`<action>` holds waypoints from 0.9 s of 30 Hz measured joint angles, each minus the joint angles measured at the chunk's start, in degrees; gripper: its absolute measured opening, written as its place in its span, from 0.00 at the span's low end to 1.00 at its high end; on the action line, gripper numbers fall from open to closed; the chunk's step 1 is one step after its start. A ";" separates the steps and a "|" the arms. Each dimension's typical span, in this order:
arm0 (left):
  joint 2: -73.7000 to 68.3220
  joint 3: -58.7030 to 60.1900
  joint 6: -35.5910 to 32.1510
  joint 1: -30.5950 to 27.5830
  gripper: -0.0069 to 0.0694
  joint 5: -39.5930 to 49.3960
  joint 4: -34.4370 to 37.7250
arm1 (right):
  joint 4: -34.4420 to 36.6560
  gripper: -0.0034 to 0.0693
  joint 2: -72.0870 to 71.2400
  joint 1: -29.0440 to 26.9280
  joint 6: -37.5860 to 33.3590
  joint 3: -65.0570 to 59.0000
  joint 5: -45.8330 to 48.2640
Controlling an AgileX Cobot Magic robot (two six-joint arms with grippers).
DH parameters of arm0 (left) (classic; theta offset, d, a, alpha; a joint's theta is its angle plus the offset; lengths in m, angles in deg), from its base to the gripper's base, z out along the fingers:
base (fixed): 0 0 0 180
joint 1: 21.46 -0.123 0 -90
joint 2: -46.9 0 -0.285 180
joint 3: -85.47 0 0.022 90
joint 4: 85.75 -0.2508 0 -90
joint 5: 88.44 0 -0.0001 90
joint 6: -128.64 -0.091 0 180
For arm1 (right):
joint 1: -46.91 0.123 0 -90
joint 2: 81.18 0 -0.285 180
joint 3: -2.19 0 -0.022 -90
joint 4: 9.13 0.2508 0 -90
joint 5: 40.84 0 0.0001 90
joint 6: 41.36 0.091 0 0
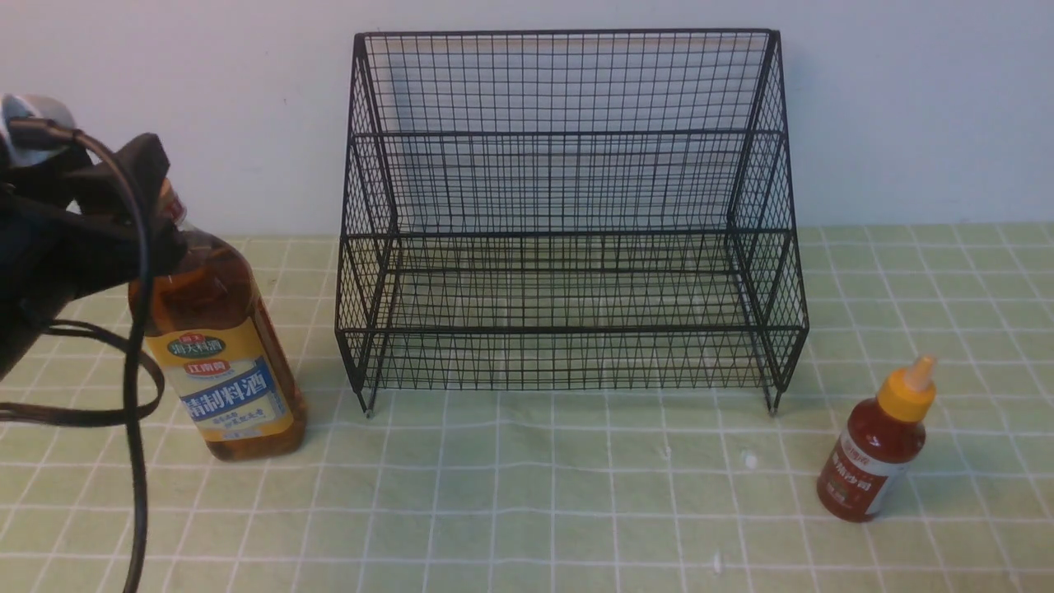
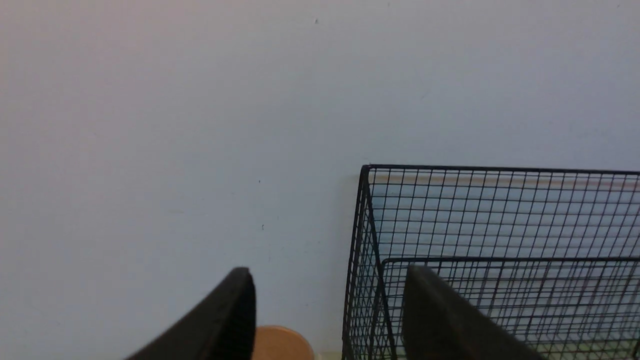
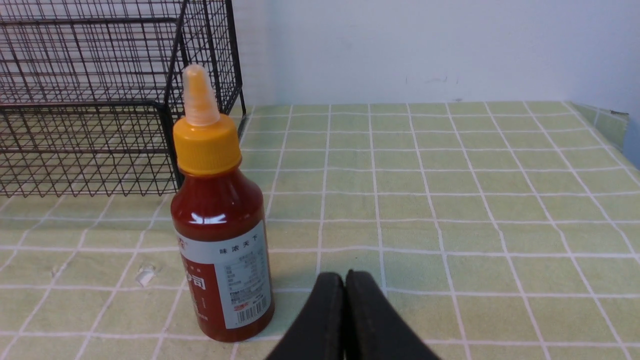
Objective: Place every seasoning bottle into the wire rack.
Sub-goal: Use the left arm to grab the condiment bottle closest to it
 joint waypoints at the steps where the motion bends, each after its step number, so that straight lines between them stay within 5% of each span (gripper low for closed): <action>1: -2.12 -0.92 -1.55 0.00 0.70 -0.35 0.05 | 0.00 0.03 0.00 0.00 0.00 0.00 0.00; 6: -10.00 -3.42 -5.88 0.00 0.78 -3.97 0.66 | 0.00 0.03 0.00 0.00 0.00 0.00 0.00; 19: -16.48 -3.61 -10.51 0.00 0.79 -7.29 15.32 | 0.00 0.03 0.00 0.00 0.00 0.00 0.00; 22: -16.60 -3.61 -10.81 0.00 0.71 -7.19 15.25 | 0.00 0.03 0.00 0.00 0.00 0.00 0.00; 25: -16.66 -3.68 -10.75 0.00 0.48 -5.90 13.27 | 0.00 0.03 0.00 0.00 0.00 0.00 0.00; 27: -16.60 -3.94 -10.71 0.00 0.49 -5.08 12.24 | 0.00 0.03 0.00 0.00 0.00 0.00 0.00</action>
